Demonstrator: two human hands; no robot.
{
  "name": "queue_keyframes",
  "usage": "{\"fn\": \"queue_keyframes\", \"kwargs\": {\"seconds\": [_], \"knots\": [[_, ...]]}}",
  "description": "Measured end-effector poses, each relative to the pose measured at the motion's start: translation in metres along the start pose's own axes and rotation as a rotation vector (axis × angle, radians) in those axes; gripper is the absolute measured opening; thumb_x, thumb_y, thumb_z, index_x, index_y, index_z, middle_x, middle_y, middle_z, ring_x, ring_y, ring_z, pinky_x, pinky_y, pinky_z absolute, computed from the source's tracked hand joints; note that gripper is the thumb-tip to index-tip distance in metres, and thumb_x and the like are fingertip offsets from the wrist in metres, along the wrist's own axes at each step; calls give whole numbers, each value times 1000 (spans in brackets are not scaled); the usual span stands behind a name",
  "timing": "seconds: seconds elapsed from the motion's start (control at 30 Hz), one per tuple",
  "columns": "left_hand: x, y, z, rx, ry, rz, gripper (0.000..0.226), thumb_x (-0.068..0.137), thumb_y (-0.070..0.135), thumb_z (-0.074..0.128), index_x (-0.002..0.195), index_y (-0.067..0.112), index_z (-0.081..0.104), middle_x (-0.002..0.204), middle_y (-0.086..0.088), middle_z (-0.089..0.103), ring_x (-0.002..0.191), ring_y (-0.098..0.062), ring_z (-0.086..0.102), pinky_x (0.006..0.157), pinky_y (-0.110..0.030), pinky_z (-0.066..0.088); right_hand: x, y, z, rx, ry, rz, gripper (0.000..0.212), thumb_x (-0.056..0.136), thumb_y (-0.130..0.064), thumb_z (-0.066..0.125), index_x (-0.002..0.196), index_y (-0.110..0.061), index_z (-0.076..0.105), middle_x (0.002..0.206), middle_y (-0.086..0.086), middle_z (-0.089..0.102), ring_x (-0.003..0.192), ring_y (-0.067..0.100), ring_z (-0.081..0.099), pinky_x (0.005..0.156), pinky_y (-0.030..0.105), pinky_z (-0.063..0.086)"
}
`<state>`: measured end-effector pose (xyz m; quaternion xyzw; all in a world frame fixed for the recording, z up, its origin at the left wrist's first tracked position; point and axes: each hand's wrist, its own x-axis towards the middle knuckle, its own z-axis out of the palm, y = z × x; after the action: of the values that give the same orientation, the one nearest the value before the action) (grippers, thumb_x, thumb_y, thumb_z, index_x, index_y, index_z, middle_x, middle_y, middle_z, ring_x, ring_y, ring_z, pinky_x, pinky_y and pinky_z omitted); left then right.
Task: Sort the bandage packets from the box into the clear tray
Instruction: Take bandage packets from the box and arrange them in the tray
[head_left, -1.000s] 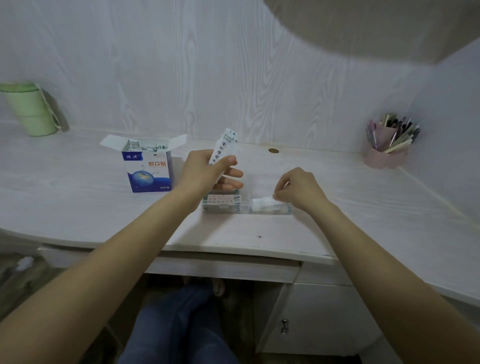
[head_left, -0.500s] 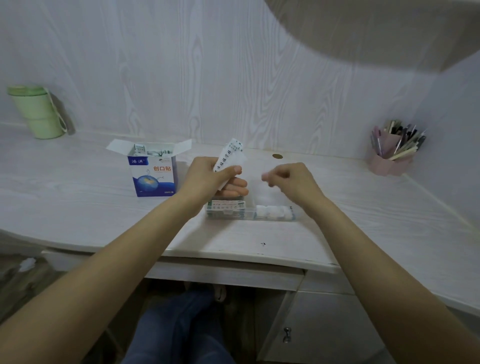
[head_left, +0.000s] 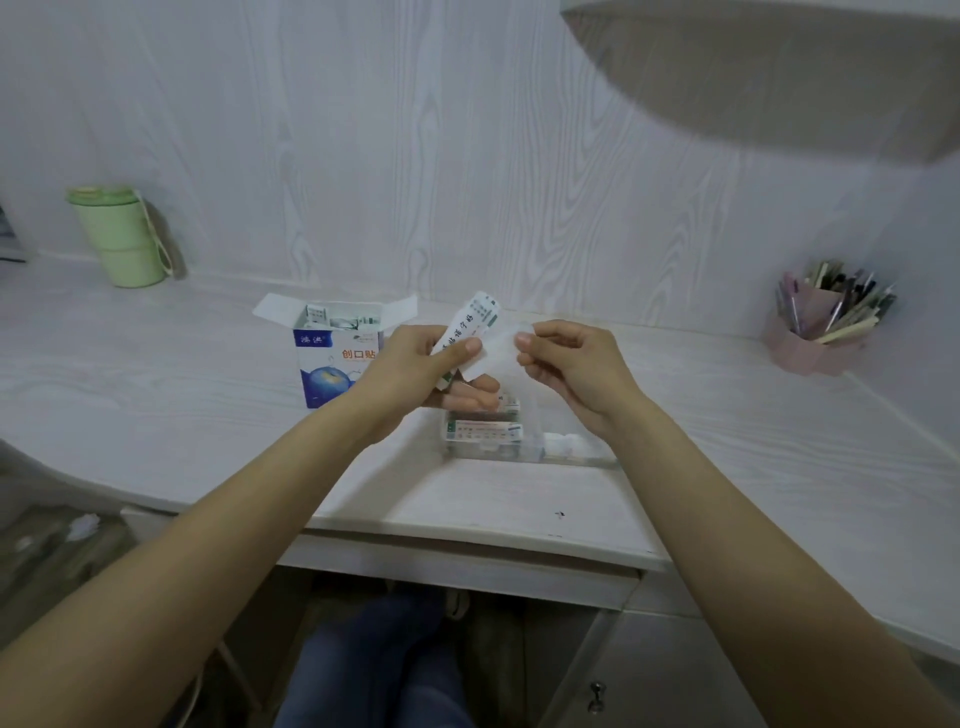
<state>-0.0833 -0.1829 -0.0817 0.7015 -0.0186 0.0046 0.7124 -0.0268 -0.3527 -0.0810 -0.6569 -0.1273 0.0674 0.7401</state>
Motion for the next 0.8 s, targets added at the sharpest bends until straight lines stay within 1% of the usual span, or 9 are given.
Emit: {"fn": "queue_keyframes", "kwargs": {"seconds": [0.1,0.17,0.2,0.27,0.33,0.47,0.6,0.73,0.8], "knots": [[8,2,-11,25,84,35,12,96,18,53,98,8,60,79,-18,70,69,-24,72,57,-23,58,12,0,5,259,-22,100,5,88,0,61,84,0,64,74,7,67,71,12,65,67,16,55],[15,3,-19,70,143,69,13,96,17,53,95,7,61,81,-18,69,64,-24,72,57,-24,58,23,0,6,371,12,134,13,89,-9,62,79,-1,64,70,6,66,69,12,64,69,17,56],[18,4,-22,89,171,82,14,97,17,52,94,6,61,81,-18,69,62,-24,71,57,-25,59,29,1,5,357,34,135,14,89,-10,63,78,-2,64,70,6,65,67,11,64,69,17,56],[26,6,-29,108,214,98,17,97,17,52,95,4,62,81,-17,70,61,-25,71,55,-25,58,41,5,2,145,60,104,6,86,-1,64,80,-2,65,76,8,64,70,12,63,69,16,55],[33,7,-35,111,233,102,18,97,18,52,97,3,62,79,-16,71,61,-25,71,52,-23,56,54,11,-2,-152,66,68,11,81,7,66,82,-5,67,79,9,64,73,14,61,70,16,55],[44,8,-40,106,231,109,20,97,18,52,99,1,62,78,-15,71,61,-24,71,51,-22,55,75,22,-5,-631,74,10,12,79,2,72,79,-10,72,70,4,65,70,14,61,73,23,53],[51,7,-40,96,220,121,19,97,18,52,98,1,61,76,-14,70,60,-23,71,52,-22,55,85,29,5,-979,-40,-13,9,79,2,69,83,-6,74,66,0,63,61,8,58,60,13,47],[54,3,-39,90,190,107,19,97,18,52,96,2,62,76,-14,71,61,-24,71,51,-22,55,89,33,18,-1198,-112,-44,14,78,-1,69,80,-13,76,77,4,71,72,18,65,70,29,54],[56,2,-40,91,187,100,19,97,18,52,95,3,62,74,-12,71,62,-24,72,52,-22,55,89,31,22,-1320,-138,-34,14,77,-6,70,82,-18,76,79,1,71,78,17,65,68,30,52]]}}
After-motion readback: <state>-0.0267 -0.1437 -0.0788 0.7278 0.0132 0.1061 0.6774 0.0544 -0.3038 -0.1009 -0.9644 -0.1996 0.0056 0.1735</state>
